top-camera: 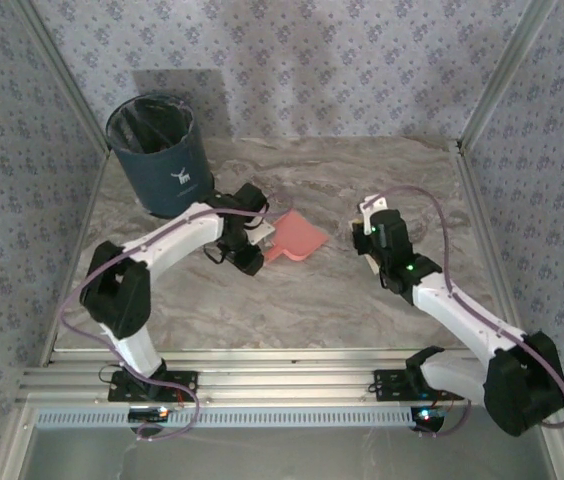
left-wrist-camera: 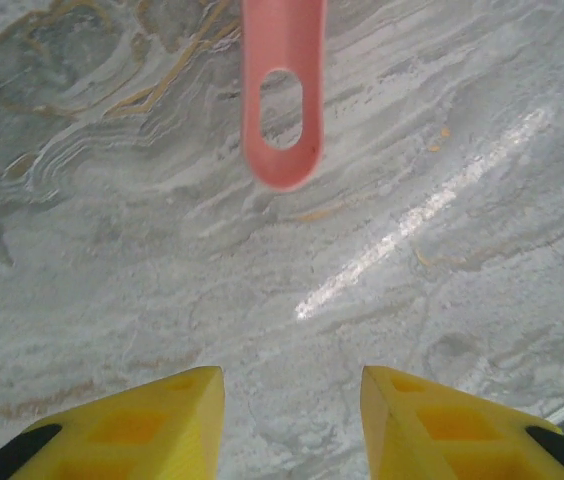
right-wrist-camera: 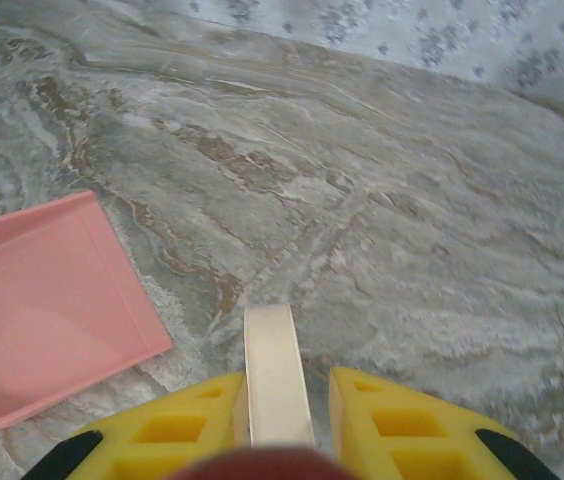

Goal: Sweep away the paper scraps from the table

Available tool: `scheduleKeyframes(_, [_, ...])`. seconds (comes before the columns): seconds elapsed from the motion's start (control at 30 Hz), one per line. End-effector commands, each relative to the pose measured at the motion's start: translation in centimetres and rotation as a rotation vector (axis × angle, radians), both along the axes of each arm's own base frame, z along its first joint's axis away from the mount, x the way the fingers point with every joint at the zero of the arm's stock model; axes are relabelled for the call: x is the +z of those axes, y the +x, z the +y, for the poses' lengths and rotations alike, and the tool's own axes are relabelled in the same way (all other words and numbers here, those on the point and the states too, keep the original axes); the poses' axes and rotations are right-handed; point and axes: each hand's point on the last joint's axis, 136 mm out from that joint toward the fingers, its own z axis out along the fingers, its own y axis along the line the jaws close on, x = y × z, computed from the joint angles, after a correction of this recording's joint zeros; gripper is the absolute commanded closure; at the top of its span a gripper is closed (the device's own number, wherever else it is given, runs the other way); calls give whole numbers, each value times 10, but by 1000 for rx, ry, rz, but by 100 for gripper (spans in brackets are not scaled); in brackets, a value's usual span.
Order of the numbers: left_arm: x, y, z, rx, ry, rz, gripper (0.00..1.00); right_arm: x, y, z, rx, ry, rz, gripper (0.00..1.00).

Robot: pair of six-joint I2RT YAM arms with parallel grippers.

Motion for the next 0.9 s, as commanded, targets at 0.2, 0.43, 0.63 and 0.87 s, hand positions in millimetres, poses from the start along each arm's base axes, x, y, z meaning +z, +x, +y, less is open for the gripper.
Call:
scheduleKeyframes(0.2, [52, 8, 17, 174, -199, -126, 58, 41, 40, 50, 163, -108, -217, 100])
scheduleKeyframes(0.43, [66, 11, 41, 310, -308, -135, 58, 30, 48, 89, 284, -201, -283, 100])
scheduleKeyframes(0.63, [67, 15, 54, 348, -336, -197, 58, 20, 52, 114, 320, -274, -324, 100])
scheduleKeyframes(0.87, [73, 14, 54, 339, -371, -234, 58, 6, 53, 140, 349, -377, -369, 100])
